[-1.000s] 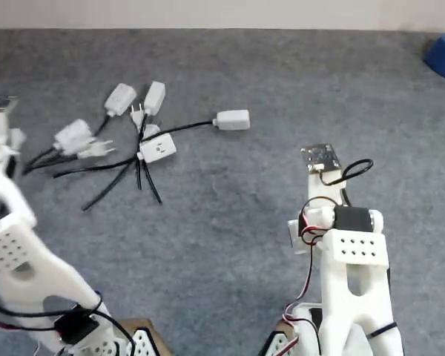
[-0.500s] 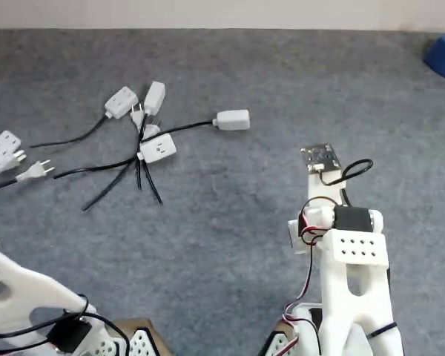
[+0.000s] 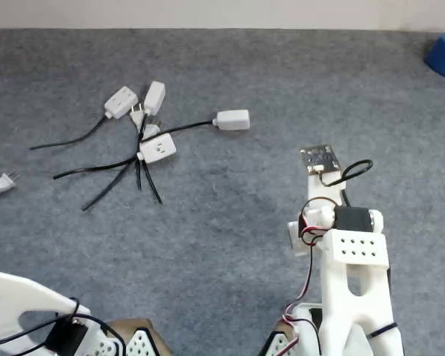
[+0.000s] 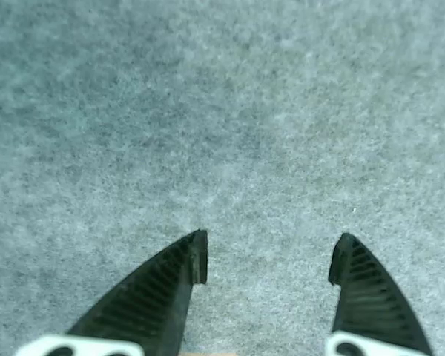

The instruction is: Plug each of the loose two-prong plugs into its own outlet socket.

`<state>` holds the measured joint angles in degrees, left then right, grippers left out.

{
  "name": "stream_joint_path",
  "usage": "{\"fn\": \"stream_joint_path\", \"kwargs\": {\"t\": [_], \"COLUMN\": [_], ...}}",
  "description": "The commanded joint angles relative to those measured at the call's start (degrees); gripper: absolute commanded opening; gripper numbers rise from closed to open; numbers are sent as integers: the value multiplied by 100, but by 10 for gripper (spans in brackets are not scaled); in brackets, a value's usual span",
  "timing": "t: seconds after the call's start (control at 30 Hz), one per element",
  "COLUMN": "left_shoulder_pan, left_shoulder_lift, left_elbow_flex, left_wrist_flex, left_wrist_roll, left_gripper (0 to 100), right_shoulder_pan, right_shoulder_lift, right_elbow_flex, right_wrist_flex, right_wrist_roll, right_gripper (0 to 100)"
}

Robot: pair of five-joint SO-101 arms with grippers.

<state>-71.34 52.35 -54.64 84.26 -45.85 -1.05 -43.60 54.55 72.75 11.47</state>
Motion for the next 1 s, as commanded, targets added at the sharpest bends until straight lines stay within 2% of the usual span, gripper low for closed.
{"fn": "stream_joint_path", "kwargs": {"t": [0.0, 0.1, 0.23, 0.47, 0.6, 0.7, 0.8, 0.97], "left_shoulder_pan": [523, 1130, 2264, 4848, 5982, 6457, 6615, 6519], "left_shoulder_lift": [-110, -110, -119, -127, -242, -831, -1824, -3275], "left_elbow_flex": [-901, -1631, -1851, -813, -303, 699, 2035, 3451], "left_wrist_flex": [879, 1714, 1802, 1802, 1811, 1820, 1811, 1776], "left_wrist_roll": [-88, 88, 1081, 1758, 2145, 2224, 2154, 1248], "left_gripper": [447, 422, 384, 379, 379, 379, 379, 379], "right_shoulder_pan": [-57, -66, -92, -286, -286, -286, -286, -286], "right_shoulder_lift": [-145, -127, -101, -92, -92, -92, -92, -92], "right_elbow_flex": [-48, -48, -48, -48, -40, -40, -31, -31], "right_wrist_flex": [40, 13, 13, 4, 4, 4, 4, 4], "right_wrist_roll": [26, 26, 26, 26, 26, 53, 62, 62], "right_gripper": [271, 271, 271, 271, 271, 271, 271, 271]}}
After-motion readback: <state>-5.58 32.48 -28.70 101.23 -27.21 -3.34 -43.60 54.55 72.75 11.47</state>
